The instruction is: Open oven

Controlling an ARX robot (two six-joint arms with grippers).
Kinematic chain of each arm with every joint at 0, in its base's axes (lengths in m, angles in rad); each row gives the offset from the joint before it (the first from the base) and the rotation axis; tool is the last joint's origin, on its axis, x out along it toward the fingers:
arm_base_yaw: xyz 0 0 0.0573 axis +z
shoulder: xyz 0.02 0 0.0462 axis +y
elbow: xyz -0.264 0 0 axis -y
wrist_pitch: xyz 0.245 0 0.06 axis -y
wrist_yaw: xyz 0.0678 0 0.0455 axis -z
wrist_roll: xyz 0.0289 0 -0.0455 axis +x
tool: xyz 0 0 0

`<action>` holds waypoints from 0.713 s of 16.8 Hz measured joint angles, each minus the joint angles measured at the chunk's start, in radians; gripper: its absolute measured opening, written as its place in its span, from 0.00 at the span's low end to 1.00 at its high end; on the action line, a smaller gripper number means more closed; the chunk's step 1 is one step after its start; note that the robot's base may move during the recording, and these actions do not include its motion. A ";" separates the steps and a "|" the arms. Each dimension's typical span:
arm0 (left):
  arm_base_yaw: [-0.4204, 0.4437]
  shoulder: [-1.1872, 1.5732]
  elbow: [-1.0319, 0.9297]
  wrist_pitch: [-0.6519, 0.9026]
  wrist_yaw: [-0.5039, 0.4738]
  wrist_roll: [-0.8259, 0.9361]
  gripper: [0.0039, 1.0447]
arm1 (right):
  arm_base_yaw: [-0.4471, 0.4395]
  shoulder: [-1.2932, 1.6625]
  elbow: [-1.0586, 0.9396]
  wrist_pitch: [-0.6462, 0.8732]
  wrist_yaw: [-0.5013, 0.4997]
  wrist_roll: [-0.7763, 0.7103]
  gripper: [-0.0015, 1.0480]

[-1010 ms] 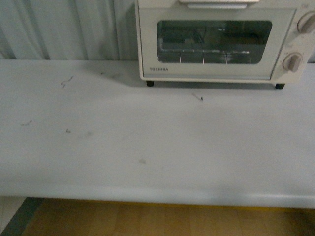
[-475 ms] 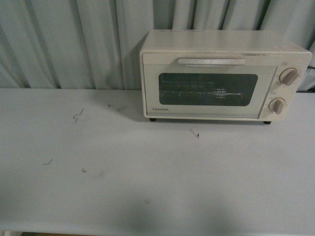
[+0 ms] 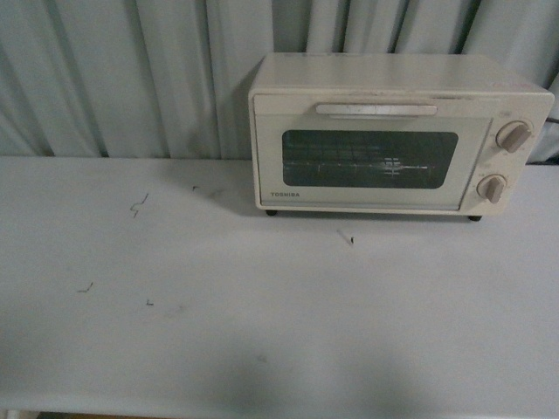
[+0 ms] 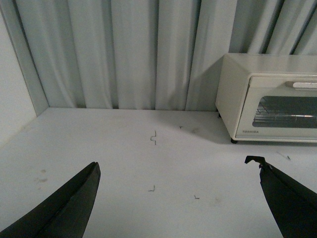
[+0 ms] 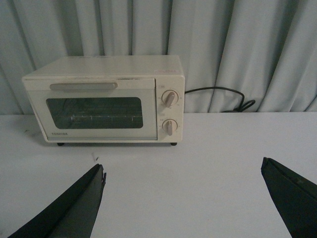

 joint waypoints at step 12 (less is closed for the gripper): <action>0.000 -0.001 0.000 -0.002 0.000 0.000 0.94 | 0.000 0.001 0.000 -0.001 0.000 0.000 0.94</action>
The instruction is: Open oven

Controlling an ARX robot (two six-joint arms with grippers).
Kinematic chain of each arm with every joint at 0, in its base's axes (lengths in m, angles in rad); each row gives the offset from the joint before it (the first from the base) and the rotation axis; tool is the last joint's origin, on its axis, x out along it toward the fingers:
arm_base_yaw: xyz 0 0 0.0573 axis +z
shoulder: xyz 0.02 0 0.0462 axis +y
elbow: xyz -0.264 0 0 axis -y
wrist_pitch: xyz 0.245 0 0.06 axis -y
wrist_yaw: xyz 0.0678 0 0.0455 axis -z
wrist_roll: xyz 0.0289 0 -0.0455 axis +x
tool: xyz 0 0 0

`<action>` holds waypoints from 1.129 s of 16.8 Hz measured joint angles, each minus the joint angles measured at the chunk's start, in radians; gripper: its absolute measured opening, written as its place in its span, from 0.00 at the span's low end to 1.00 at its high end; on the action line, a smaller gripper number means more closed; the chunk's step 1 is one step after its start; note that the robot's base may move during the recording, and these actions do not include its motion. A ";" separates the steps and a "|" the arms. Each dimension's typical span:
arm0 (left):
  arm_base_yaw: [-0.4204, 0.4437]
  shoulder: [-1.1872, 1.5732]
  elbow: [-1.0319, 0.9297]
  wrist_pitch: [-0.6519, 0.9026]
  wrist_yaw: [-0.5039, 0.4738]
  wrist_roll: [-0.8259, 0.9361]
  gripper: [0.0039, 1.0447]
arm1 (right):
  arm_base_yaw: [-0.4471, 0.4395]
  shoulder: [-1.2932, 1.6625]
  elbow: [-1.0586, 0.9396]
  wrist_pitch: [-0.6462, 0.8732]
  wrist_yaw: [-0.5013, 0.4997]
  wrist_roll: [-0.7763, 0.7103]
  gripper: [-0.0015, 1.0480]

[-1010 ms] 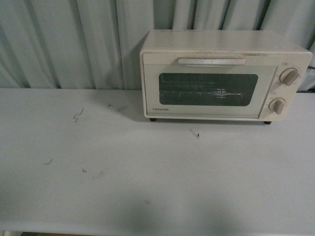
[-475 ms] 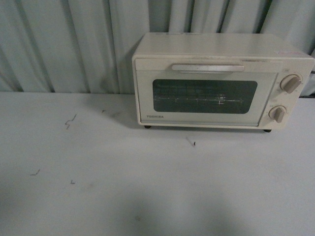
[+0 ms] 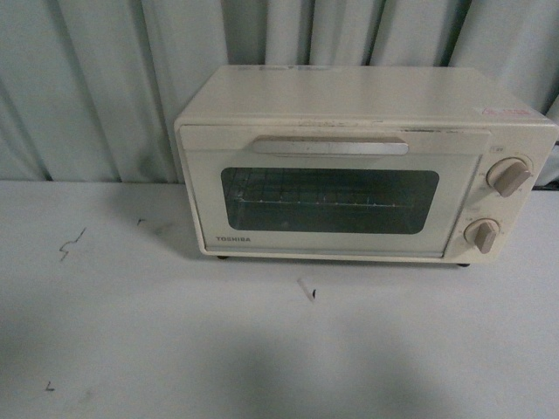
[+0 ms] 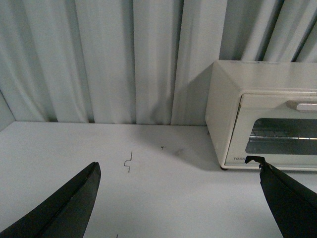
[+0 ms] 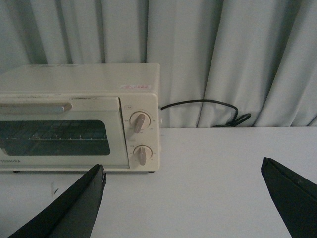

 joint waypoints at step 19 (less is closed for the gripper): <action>-0.042 0.437 0.074 0.066 0.172 -0.314 0.94 | 0.000 -0.001 0.000 0.002 0.000 0.000 0.94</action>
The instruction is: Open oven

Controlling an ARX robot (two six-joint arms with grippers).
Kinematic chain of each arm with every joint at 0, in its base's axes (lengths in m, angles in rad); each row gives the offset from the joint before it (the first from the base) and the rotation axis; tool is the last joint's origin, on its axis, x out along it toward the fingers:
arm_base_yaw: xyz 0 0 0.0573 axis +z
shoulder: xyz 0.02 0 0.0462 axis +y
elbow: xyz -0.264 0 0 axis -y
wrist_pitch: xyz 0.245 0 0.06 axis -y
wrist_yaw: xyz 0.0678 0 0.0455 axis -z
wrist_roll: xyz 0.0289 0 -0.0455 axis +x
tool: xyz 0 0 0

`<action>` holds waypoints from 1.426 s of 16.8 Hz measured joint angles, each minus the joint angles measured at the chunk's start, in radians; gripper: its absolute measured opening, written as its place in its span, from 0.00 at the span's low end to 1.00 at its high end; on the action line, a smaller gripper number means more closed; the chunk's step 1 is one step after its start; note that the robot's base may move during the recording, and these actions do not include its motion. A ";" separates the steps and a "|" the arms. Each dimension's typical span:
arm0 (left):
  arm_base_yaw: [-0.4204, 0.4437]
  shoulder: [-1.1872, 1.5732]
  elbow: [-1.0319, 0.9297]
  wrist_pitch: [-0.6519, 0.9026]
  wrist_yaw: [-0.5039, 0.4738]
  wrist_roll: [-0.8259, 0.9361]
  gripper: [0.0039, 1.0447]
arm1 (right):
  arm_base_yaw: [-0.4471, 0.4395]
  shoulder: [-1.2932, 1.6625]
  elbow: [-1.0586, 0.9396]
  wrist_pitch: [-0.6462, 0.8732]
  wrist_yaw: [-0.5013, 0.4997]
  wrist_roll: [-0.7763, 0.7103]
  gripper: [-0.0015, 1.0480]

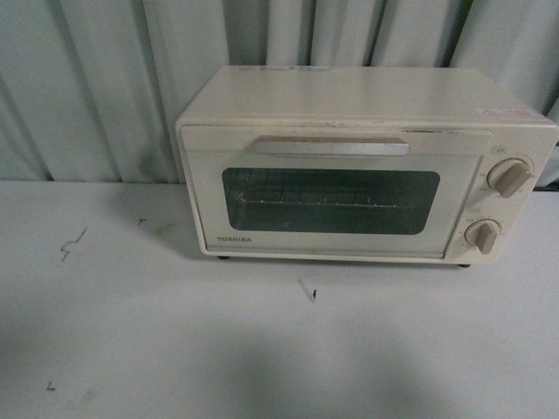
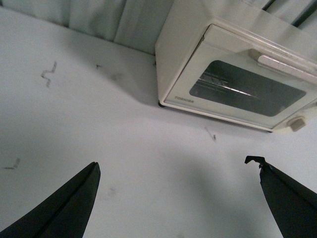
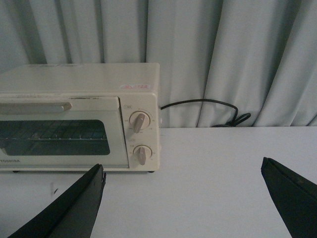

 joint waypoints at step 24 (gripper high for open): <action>-0.401 1.591 0.522 0.832 0.191 -0.673 0.94 | 0.000 0.000 0.000 0.000 0.000 0.000 0.94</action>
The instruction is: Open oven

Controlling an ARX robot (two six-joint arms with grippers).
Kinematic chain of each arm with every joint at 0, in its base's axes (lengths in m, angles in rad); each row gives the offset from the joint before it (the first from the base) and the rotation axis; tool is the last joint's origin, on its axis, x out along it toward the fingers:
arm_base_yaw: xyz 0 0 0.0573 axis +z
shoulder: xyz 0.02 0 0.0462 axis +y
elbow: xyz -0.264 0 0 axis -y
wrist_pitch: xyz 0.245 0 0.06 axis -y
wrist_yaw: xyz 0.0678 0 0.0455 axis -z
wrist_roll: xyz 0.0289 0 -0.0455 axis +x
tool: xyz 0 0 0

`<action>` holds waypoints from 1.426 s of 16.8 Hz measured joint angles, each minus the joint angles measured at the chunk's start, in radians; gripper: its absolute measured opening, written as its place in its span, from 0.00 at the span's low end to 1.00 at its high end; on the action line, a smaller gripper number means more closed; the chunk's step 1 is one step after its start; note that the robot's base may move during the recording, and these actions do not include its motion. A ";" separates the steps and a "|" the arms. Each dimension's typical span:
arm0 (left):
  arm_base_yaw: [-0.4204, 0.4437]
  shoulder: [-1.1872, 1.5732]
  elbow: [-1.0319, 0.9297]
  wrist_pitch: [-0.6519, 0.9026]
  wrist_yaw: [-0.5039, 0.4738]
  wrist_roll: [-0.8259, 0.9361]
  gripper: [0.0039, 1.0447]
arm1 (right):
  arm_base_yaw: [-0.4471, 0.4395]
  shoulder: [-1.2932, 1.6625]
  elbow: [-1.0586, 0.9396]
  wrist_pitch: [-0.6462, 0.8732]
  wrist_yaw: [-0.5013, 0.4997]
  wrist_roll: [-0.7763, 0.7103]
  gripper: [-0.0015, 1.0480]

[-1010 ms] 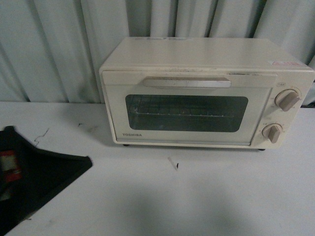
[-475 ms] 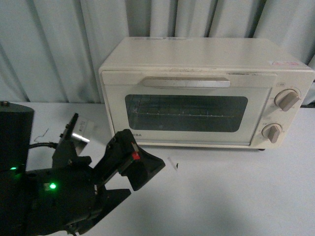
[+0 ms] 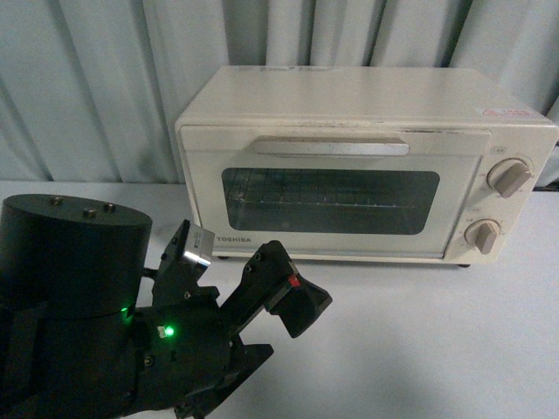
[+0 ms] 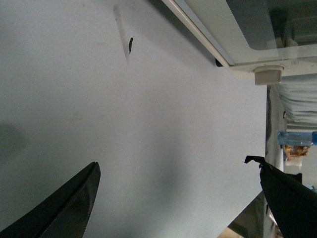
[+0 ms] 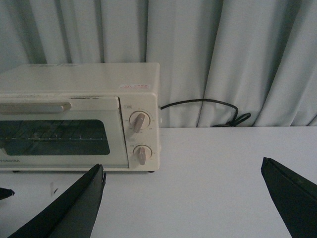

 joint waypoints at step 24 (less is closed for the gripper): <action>0.029 0.200 0.023 0.254 0.064 -0.110 0.94 | 0.012 0.517 0.159 0.128 0.215 -0.771 0.94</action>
